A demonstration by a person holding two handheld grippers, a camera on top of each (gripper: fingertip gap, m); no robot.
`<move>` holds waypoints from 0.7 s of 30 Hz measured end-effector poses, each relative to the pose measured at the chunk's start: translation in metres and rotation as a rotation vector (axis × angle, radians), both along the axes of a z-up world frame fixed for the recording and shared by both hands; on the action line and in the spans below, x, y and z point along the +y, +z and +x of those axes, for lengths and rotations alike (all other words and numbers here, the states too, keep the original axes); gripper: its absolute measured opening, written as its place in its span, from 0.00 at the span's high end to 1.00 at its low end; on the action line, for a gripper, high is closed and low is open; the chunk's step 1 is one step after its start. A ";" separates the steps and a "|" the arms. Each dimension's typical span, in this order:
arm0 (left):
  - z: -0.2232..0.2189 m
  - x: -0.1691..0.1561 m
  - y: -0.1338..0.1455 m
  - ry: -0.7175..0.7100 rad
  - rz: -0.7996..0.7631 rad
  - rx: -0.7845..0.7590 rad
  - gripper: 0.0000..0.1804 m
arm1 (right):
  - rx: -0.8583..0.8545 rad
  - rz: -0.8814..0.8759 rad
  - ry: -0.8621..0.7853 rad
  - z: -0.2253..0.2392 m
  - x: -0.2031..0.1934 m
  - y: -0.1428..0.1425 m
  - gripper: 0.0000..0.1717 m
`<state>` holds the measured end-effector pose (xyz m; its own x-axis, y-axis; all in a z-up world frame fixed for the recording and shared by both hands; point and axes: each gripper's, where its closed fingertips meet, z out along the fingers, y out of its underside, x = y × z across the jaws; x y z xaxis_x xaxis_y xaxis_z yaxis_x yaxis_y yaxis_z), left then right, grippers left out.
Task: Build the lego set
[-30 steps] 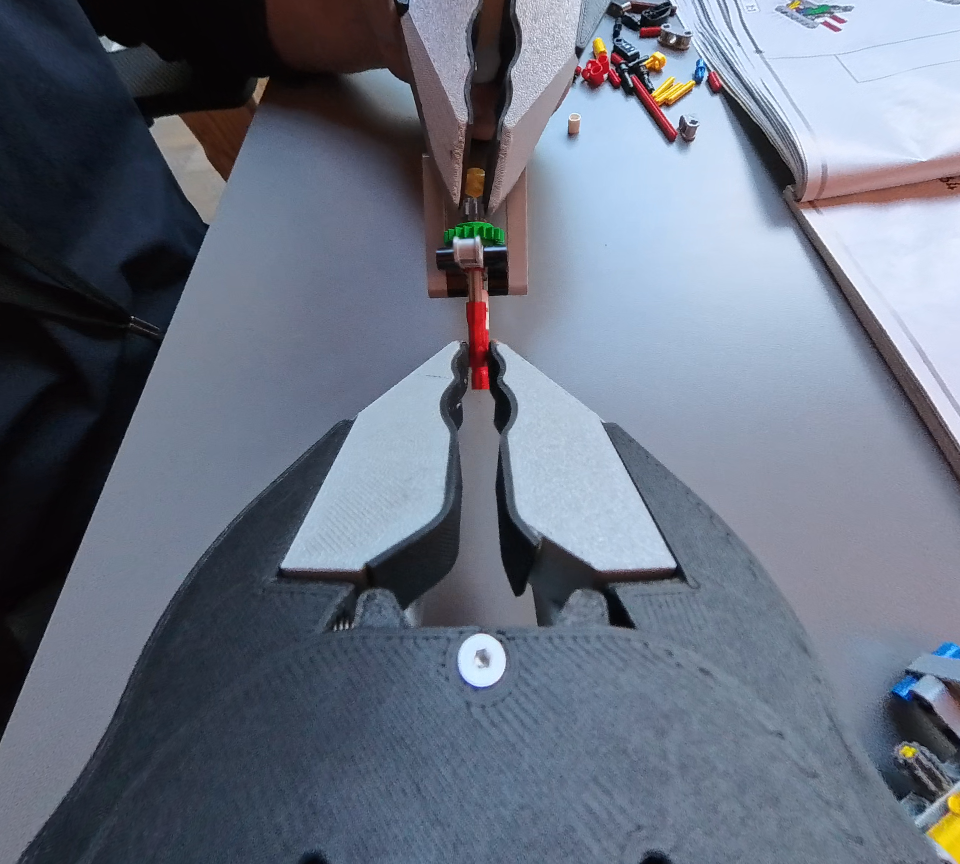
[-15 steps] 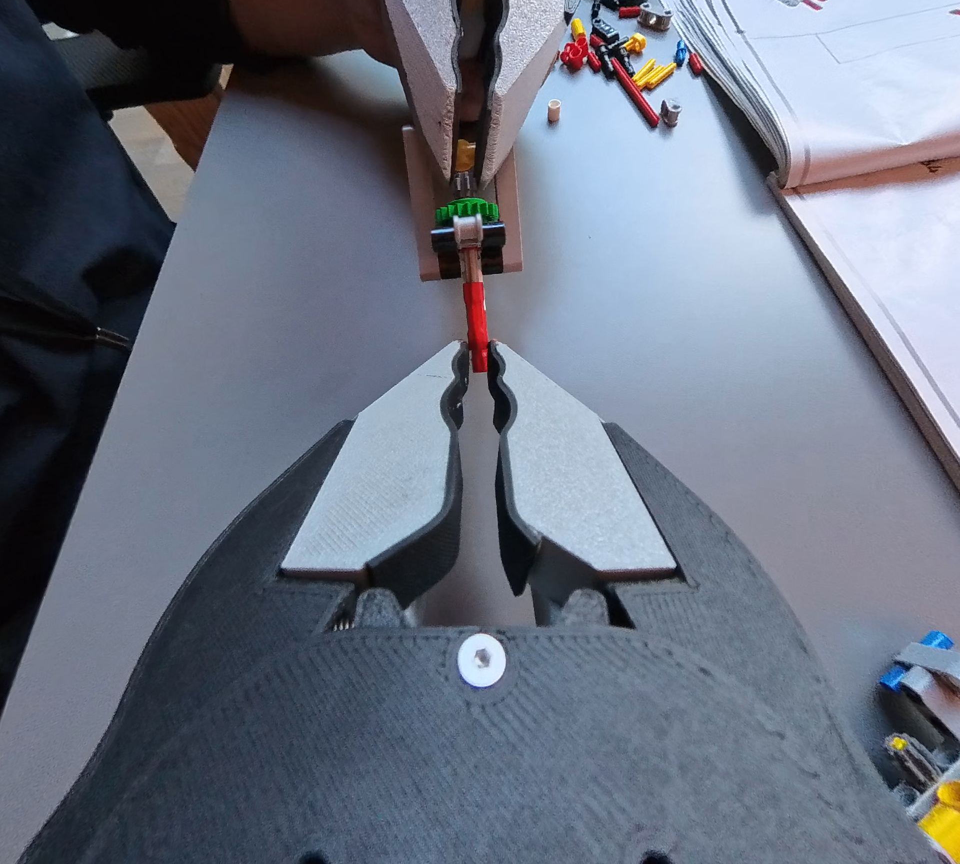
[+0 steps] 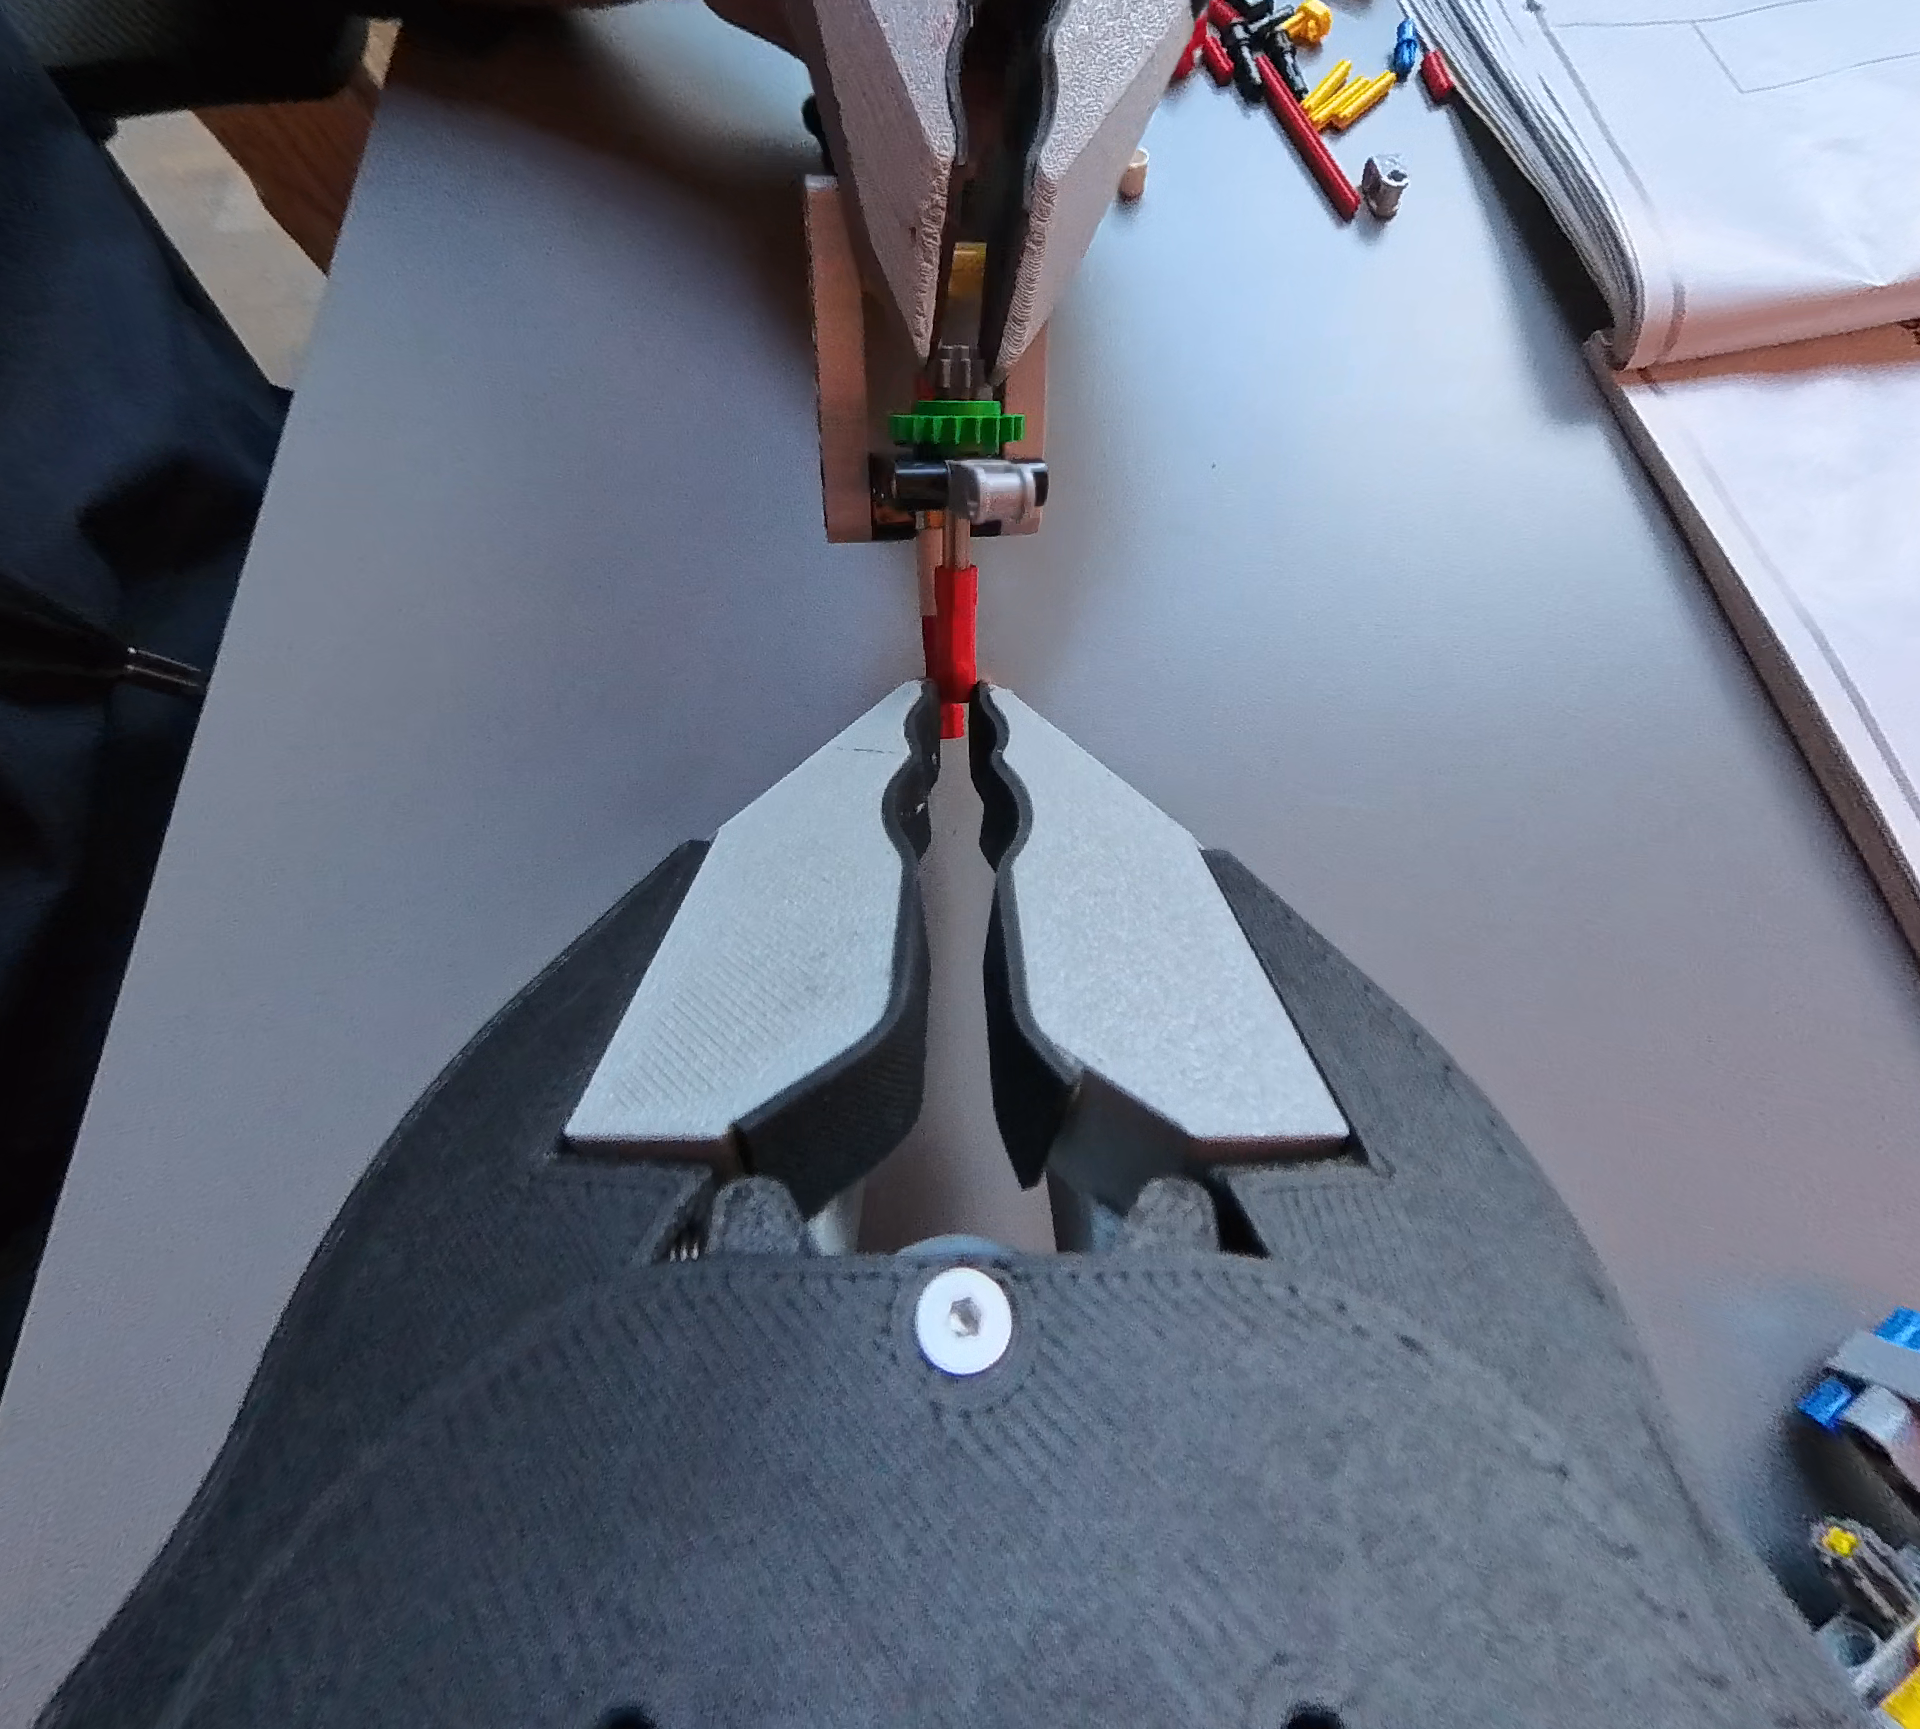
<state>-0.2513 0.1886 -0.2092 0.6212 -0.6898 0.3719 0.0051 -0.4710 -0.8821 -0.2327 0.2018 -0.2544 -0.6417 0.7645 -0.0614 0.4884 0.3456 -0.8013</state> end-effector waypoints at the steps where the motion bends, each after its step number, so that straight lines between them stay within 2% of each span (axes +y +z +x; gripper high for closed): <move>1: 0.000 0.000 -0.001 0.002 -0.010 -0.002 0.98 | -0.002 0.005 -0.003 0.000 0.000 -0.001 0.99; 5: 0.000 0.000 -0.013 0.009 -0.081 0.042 0.99 | 0.011 -0.013 -0.018 -0.002 0.001 0.003 0.99; 8: 0.001 0.000 -0.015 0.020 -0.073 0.077 0.99 | -0.010 0.010 -0.007 -0.002 -0.001 -0.002 0.99; 16: -0.002 0.002 -0.011 0.030 -0.076 0.031 0.98 | -0.006 -0.031 -0.002 -0.003 -0.001 0.001 0.99; 21: -0.007 0.002 -0.006 0.015 -0.122 -0.075 0.98 | 0.005 -0.107 0.007 -0.005 -0.002 0.009 0.99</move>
